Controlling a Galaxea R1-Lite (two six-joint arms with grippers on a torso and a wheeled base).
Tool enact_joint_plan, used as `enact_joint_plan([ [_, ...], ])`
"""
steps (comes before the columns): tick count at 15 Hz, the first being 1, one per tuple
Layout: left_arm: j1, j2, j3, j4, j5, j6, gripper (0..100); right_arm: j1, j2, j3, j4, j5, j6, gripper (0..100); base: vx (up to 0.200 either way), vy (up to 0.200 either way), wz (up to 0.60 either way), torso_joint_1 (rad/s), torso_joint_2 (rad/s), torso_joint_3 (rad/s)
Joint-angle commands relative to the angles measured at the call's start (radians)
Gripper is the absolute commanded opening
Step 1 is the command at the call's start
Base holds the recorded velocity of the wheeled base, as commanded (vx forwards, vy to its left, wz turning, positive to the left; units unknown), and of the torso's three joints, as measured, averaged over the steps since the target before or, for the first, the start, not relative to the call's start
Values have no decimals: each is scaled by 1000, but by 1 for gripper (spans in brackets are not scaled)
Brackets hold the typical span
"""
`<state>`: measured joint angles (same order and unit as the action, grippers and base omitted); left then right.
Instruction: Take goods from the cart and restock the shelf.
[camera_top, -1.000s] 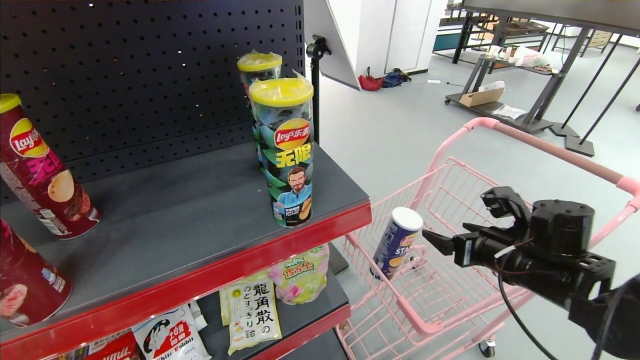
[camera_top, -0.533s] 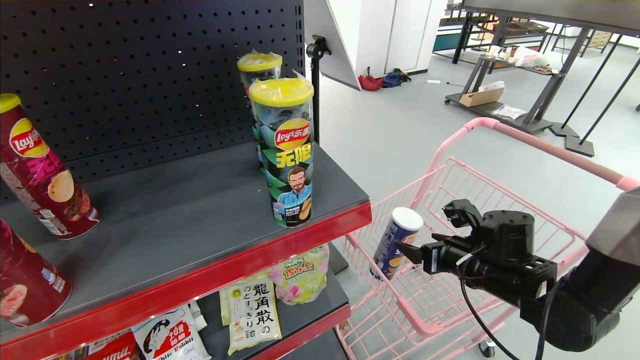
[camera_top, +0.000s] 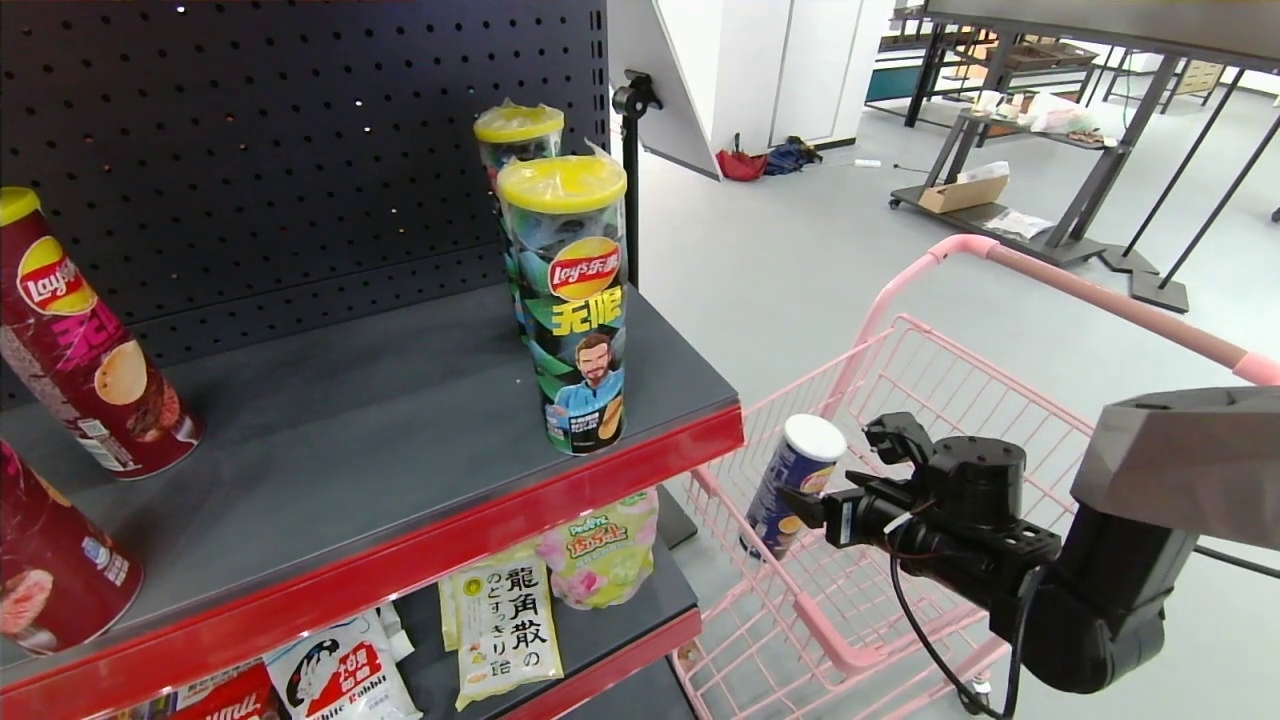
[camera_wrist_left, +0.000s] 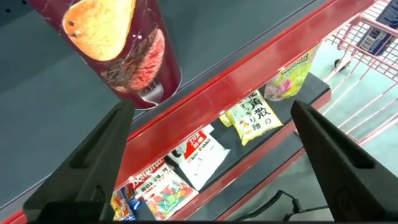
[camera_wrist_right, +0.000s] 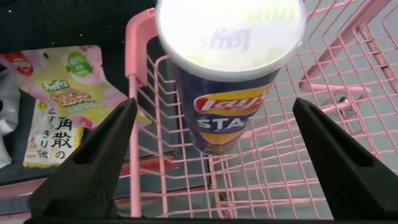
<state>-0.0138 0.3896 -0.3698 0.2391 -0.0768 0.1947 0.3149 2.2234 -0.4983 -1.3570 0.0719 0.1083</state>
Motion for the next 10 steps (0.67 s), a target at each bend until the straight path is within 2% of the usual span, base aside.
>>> enact_joint_plan([
  [1,0,2,0,0,0,0,100,-16,42,-28,-4,9,-2,100,0,0,0,0,0,0],
  [10,0,-6,2,25,6,8,100,-27,113,-155,-4,40,2,100,0,0,0,0,0,0],
])
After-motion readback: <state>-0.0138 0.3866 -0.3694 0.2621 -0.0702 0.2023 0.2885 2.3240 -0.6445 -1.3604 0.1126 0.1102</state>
